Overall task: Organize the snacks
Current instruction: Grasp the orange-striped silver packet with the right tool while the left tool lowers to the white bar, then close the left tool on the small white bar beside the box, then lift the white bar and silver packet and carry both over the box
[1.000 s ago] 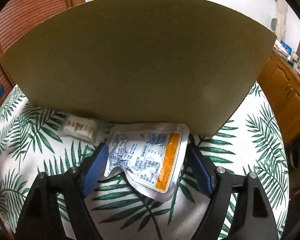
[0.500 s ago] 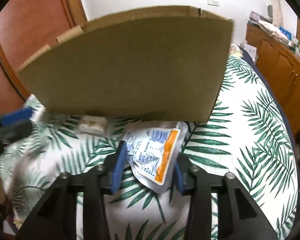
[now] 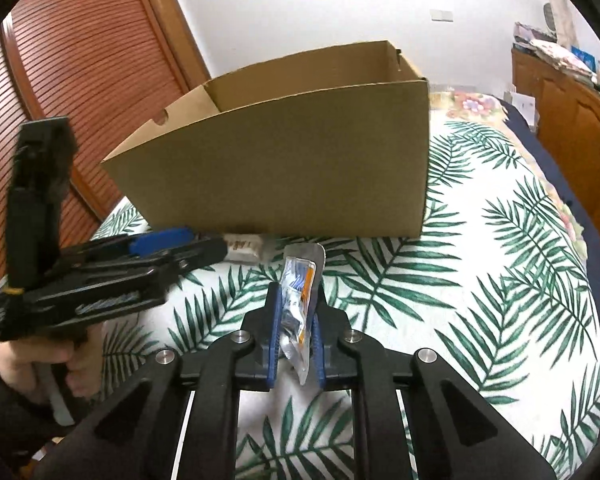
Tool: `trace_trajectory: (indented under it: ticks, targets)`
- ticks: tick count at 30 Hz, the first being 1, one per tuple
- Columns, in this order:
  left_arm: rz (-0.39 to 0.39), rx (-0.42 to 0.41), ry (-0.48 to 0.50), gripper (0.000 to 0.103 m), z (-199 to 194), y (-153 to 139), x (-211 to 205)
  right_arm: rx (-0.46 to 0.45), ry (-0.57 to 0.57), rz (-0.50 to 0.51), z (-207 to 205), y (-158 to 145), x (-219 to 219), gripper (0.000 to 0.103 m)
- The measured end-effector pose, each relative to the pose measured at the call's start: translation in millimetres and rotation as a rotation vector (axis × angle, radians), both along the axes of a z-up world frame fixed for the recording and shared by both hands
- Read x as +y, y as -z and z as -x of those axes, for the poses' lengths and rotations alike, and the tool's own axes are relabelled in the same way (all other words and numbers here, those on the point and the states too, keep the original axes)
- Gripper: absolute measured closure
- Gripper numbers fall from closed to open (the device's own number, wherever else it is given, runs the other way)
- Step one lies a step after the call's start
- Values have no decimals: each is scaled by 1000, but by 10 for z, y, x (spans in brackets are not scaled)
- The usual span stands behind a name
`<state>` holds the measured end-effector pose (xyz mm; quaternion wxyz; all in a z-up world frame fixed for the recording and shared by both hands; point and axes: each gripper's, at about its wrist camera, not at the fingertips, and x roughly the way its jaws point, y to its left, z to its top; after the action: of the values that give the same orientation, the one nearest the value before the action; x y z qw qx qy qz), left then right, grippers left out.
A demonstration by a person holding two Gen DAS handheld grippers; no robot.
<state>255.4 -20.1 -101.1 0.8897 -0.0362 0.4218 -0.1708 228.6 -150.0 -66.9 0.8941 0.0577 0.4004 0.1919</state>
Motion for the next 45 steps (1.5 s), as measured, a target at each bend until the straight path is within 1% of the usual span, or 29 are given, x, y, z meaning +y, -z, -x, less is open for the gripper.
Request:
trace_trajectory:
  ticks: [9, 14, 17, 18, 21, 23, 26, 28, 30, 34, 41, 45]
  targets:
    - [-65, 18, -27, 49, -142, 119, -155, -6, 9, -21, 106, -26, -131, 92]
    - [-106, 1, -36, 47, -163, 143, -212, -10, 0, -29, 119, -45, -122, 92]
    - [-156, -20, -20, 46, -135, 160, -282, -13, -5, -31, 140, -59, -108, 92]
    - [-160, -23, -18, 46, -126, 166, -293, -14, -6, -33, 147, -65, -109, 92]
    - [-166, -16, -14, 53, -83, 165, -292, -21, -6, -31, 173, -79, -119, 92]
    - [-166, -18, 3, 61, -37, 152, -297, -22, -3, -31, 186, -83, -125, 92]
    - [-180, -23, 26, 65, 53, 142, -290, -20, 2, -33, 197, -83, -134, 92]
    - [-170, -22, 36, 65, 91, 134, -274, -21, 4, -31, 209, -85, -130, 92]
    - [-140, -12, 38, 65, 144, 124, -232, -24, 6, -31, 227, -98, -122, 92]
    - [-107, -4, 45, 65, 218, 87, -157, -32, 6, -25, 259, -132, -94, 92]
    - [-81, -45, 57, 65, 417, -81, -12, -45, 19, -18, 278, -180, -84, 92]
    - [-64, -80, 62, 65, 473, -240, -54, -57, 21, -12, 304, -243, -57, 92]
